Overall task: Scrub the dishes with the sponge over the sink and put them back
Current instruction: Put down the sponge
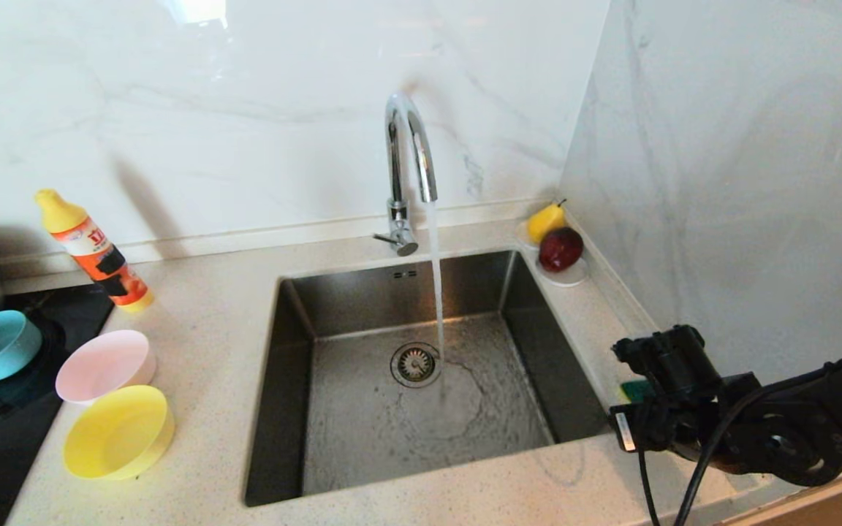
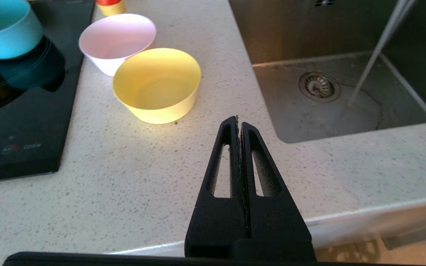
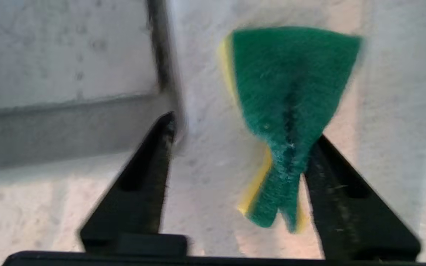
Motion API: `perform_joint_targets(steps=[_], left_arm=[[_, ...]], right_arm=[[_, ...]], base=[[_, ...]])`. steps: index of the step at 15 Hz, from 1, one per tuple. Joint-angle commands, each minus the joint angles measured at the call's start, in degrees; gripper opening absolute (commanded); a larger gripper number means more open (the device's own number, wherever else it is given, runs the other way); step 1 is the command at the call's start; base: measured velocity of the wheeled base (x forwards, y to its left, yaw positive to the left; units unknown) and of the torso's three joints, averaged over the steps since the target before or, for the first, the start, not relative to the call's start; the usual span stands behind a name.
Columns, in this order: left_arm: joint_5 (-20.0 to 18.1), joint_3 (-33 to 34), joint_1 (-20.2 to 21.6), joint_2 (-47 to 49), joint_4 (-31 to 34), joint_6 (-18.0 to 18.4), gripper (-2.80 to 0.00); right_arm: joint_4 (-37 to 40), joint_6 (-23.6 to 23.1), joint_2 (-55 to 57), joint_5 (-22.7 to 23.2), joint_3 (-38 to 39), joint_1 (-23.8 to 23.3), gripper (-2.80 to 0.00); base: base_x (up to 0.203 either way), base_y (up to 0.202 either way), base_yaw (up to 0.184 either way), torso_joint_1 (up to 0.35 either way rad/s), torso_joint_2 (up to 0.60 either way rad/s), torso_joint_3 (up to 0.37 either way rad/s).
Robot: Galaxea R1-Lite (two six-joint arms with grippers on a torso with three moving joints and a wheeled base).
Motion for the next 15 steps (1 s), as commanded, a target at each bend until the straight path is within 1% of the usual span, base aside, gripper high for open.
perform_joint_targets(steps=[1, 5, 10, 15], left_arm=[[0.0, 0.01, 0.02, 0.01, 0.0, 0.03, -2.8], [0.0, 0.01, -0.04, 0.01, 0.0, 0.03, -2.8], [0.0, 0.01, 0.02, 0.01, 0.0, 0.03, -2.8], [0.0, 0.01, -0.03, 0.01, 0.0, 0.03, -2.8]], right_arm=[[-0.22, 0.07, -0.18, 0.07, 0.11, 0.13, 0.0], [-0.22, 1.3, -0.77, -0.1, -0.5, 0.39, 0.0], [-0.11, 1.23, -3.17, -0.19, -0.66, 1.18, 0.0], [0.04, 3.32, -2.82, -0.11, -0.5, 1.71, 0.0]], base=[[0.0, 0.0, 0.0, 0.0, 0.0, 0.0], [0.0, 0.0, 0.0, 0.0, 0.0, 0.0], [0.0, 0.0, 0.0, 0.0, 0.0, 0.0], [0.0, 0.0, 0.0, 0.0, 0.0, 0.0]])
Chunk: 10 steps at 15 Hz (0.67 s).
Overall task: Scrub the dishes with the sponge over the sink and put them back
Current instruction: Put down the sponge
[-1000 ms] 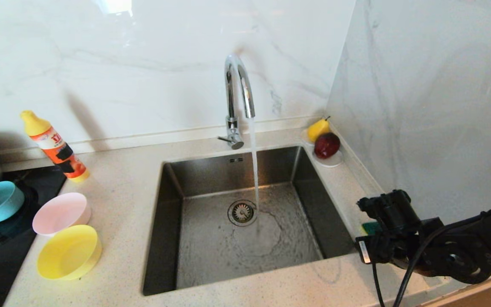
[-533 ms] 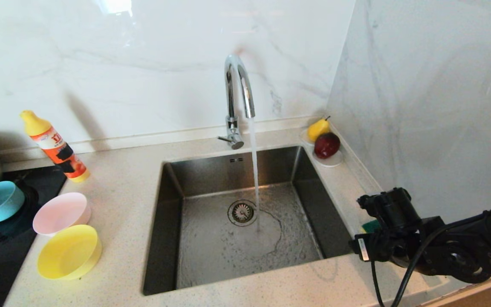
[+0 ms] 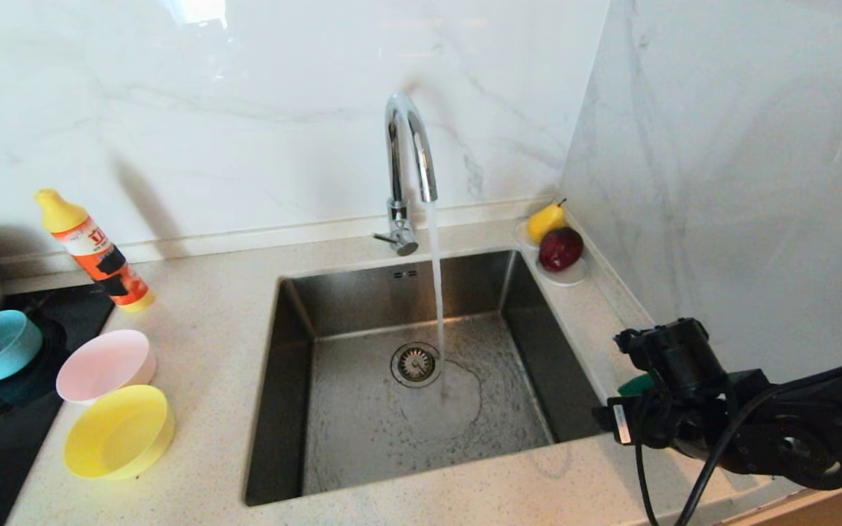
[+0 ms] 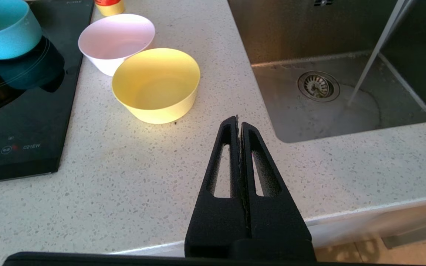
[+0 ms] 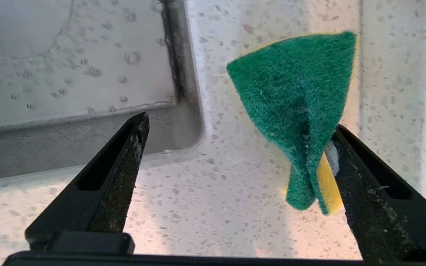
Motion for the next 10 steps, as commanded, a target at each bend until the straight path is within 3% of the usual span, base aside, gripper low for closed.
perform_joint_targets(steps=[1, 10], left_arm=[[0.0, 0.01, -0.02, 0.01, 0.0, 0.02, -2.8], [0.0, 0.01, 0.03, 0.01, 0.0, 0.02, -2.8]], right_arm=[[-0.13, 0.19, 0.02, -0.17, -0.11, 0.13, 0.0], [-2.06, 4.62, 0.58, -2.01, -0.81, 0.66, 0.0]], base=[[0.0, 0.0, 0.0, 0.0, 0.0, 0.0], [0.0, 0.0, 0.0, 0.0, 0.0, 0.0]])
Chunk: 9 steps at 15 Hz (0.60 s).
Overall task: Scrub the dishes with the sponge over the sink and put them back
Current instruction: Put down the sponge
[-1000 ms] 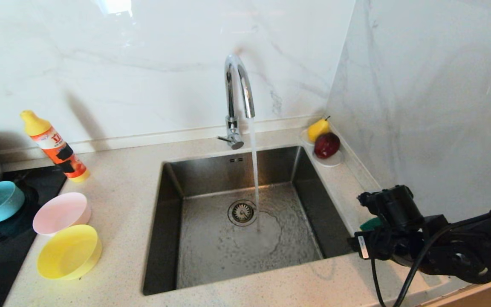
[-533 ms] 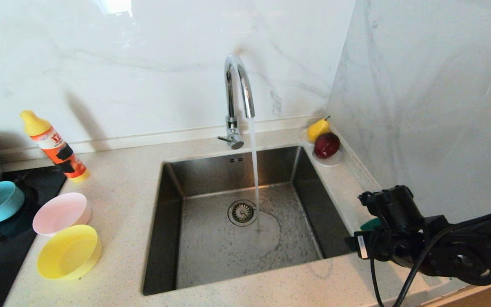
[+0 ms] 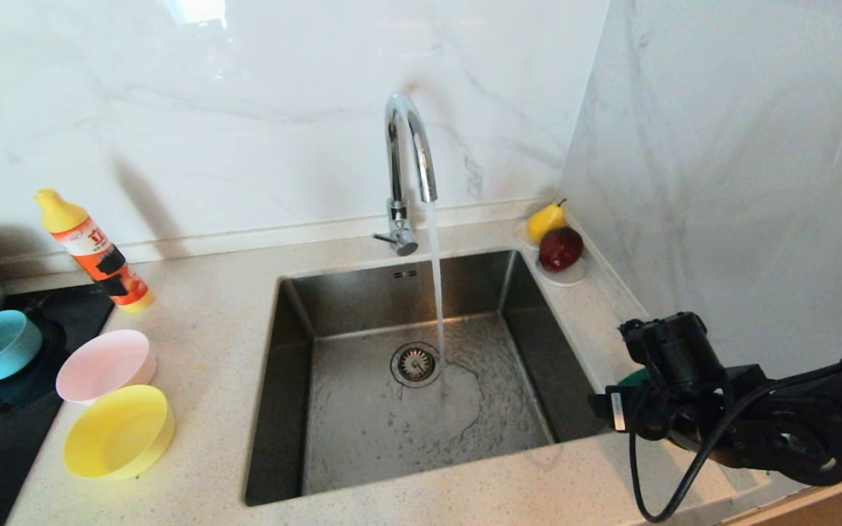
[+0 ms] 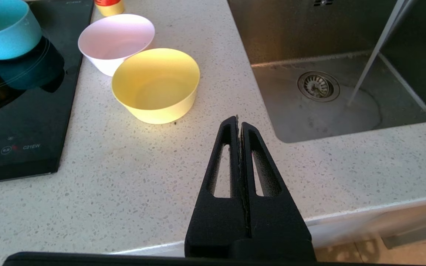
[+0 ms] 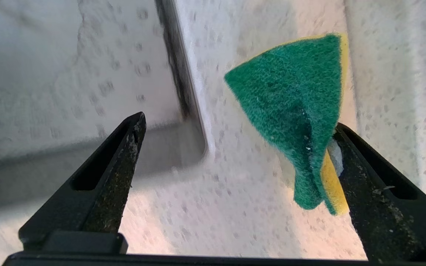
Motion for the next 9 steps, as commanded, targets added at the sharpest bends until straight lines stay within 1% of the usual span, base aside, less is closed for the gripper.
perform_joint_targets(steps=[1, 9], left_arm=[[-0.02, 0.01, 0.06, 0.01, 0.0, -0.01, -2.8], [-0.02, 0.01, 0.0, 0.01, 0.0, -0.01, -2.8]], right_arm=[[-0.47, 0.38, 0.05, -0.54, -0.01, 0.28, 0.0], [-0.6, -0.1, -4.56, -0.43, -0.46, 0.28, 0.0]], base=[[0.0, 0.0, 0.0, 0.0, 0.0, 0.0], [0.0, 0.0, 0.0, 0.0, 0.0, 0.0]])
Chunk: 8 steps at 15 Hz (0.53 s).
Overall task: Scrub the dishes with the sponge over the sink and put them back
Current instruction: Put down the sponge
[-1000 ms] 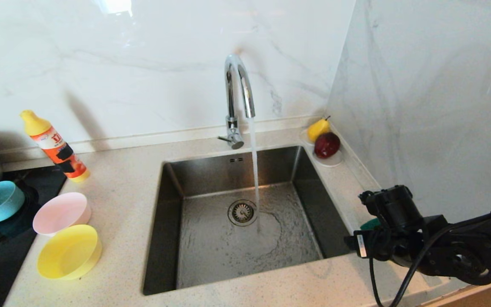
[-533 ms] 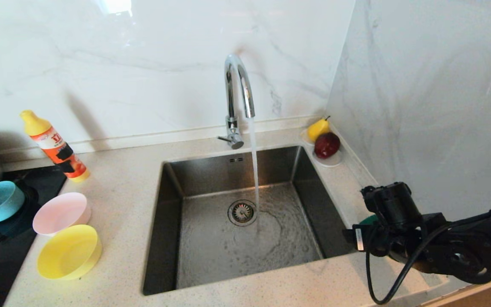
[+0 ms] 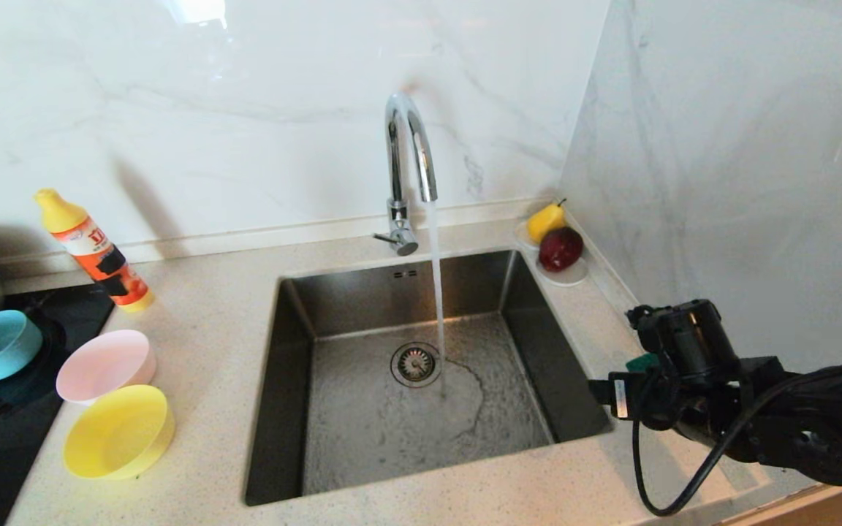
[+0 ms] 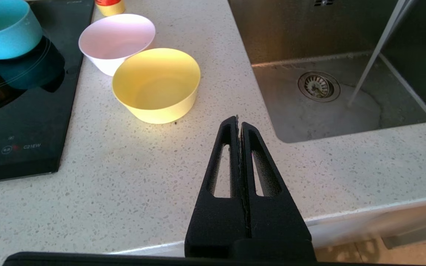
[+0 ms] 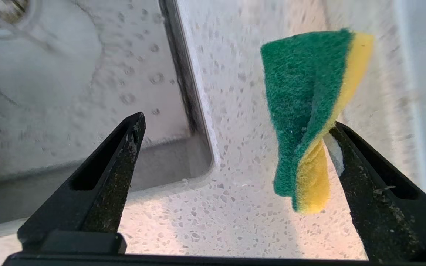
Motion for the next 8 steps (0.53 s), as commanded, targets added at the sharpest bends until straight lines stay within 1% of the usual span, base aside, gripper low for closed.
perform_joint_targets(steps=[1, 8], left_arm=[[0.0, 0.01, 0.02, -0.01, 0.03, 0.01, -2.8], [0.0, 0.01, 0.02, -0.01, 0.03, 0.01, -2.8]], right_arm=[[-0.09, 0.25, -1.49, -0.29, 0.01, 0.0, 0.0], [-0.09, 1.05, 0.46, -0.01, 0.47, 0.0, 0.0]], base=[[0.0, 0.0, 0.0, 0.0, 0.0, 0.0], [0.0, 0.0, 0.0, 0.0, 0.0, 0.0]])
